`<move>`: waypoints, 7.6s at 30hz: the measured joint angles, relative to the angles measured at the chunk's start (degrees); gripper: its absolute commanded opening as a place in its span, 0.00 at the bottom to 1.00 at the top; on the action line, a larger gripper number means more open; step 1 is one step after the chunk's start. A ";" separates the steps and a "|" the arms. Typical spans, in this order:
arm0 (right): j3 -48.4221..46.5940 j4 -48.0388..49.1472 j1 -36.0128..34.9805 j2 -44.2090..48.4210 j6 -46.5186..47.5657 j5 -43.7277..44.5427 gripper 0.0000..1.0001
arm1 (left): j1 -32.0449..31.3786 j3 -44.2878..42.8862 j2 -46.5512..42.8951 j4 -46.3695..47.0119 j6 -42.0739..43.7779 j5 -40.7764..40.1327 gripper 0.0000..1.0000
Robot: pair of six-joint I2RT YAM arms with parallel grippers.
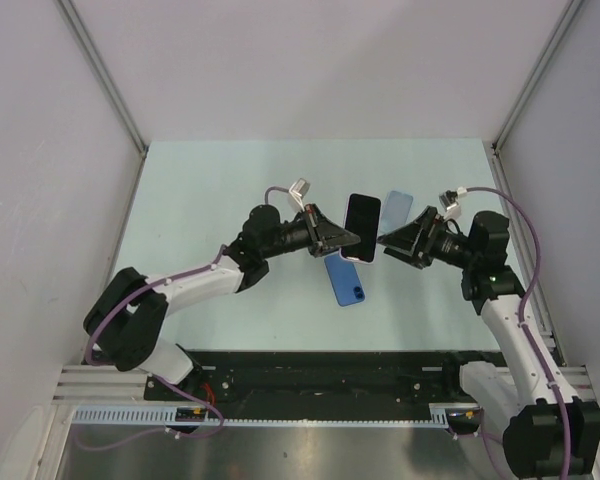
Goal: Take the phone out of the phone case
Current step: Remove the phone case from the phone.
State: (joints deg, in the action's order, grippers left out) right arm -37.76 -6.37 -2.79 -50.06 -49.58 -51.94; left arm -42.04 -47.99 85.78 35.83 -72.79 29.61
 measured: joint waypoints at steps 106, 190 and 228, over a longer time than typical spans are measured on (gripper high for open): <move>-3.72 85.29 -27.36 -38.53 -62.42 45.31 0.00 | 8.52 6.29 -8.52 19.69 0.63 9.86 0.00; 2.69 81.57 -29.49 -27.45 -41.29 37.46 0.50 | 12.87 -7.28 -16.31 -6.40 -0.92 28.68 0.00; 5.31 77.29 -28.98 -39.12 -39.39 31.95 0.00 | 19.19 1.49 -3.41 12.48 1.62 26.25 0.65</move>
State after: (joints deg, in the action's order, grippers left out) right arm -32.45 70.91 -31.77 -89.19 -88.97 -19.99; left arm -22.85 -46.50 82.37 48.31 -71.18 55.86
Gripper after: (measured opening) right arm 0.355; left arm 0.528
